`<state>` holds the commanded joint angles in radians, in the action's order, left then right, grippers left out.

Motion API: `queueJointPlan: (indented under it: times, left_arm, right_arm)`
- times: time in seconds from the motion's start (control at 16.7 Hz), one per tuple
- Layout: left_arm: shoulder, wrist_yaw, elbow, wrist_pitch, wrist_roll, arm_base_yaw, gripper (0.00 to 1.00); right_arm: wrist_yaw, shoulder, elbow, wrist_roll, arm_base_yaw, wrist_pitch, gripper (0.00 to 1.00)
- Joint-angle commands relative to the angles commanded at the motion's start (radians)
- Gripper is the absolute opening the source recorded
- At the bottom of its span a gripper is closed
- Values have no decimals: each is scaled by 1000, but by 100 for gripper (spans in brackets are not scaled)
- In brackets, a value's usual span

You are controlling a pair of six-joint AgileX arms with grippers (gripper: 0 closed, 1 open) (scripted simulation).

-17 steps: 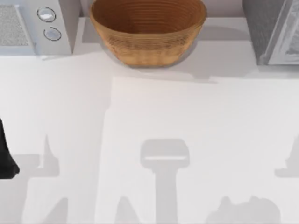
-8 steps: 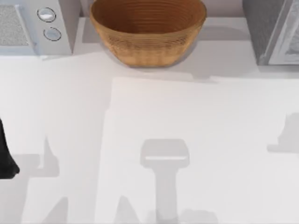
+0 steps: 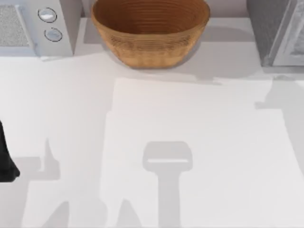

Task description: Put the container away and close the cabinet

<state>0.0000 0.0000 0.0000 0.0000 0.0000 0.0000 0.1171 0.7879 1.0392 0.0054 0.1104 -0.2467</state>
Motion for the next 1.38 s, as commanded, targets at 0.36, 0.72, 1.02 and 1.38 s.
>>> queueJointPlan:
  times: [0.36,0.72,1.02,1.38]
  left_arm:
    - [0,0,0,0,0,0,100]
    - [0,0,0,0,0,0,100]
    - [0,0,0,0,0,0,100]
    - [0,0,0,0,0,0,100]
  right_arm:
    - [48,332,419,10,45,-110,0]
    - [75,520,676,12,72,-167,0]
    - [79,541,706,12,75,-174,0]
    - [73,582,770,18,66,-180,0]
